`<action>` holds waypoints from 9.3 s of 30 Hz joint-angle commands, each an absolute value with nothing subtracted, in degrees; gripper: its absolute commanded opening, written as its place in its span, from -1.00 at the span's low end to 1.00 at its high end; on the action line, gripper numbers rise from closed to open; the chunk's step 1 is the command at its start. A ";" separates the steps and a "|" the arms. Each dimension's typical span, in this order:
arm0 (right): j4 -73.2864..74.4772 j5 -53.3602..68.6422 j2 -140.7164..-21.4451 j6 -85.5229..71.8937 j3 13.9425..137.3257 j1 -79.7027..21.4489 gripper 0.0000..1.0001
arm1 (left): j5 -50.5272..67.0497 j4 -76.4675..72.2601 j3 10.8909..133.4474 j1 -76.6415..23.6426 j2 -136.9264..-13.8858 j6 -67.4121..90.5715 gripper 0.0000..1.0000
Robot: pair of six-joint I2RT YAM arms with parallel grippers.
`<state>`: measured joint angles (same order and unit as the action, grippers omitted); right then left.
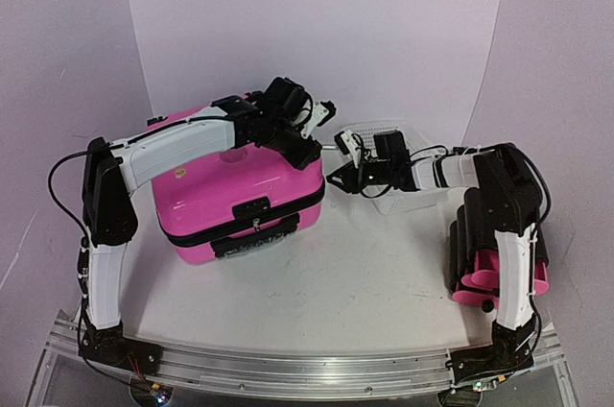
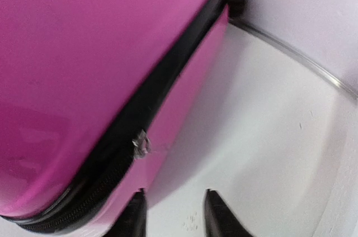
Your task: Open, take out, and arrange the luggage
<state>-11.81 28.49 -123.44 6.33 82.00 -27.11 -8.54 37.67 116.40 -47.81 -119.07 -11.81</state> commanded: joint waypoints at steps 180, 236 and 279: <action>-20.31 -6.11 -88.35 -54.76 47.11 -50.96 0.48 | -46.09 38.41 74.51 -64.16 -102.09 66.75 -0.06; -31.69 -1.25 -115.99 -72.79 62.90 -56.03 0.15 | -44.63 31.17 63.58 -63.72 -95.14 51.92 -1.00; -54.76 -21.69 -122.56 -80.43 58.48 -55.07 -0.97 | -46.82 52.13 49.93 -63.61 -85.45 70.22 -0.97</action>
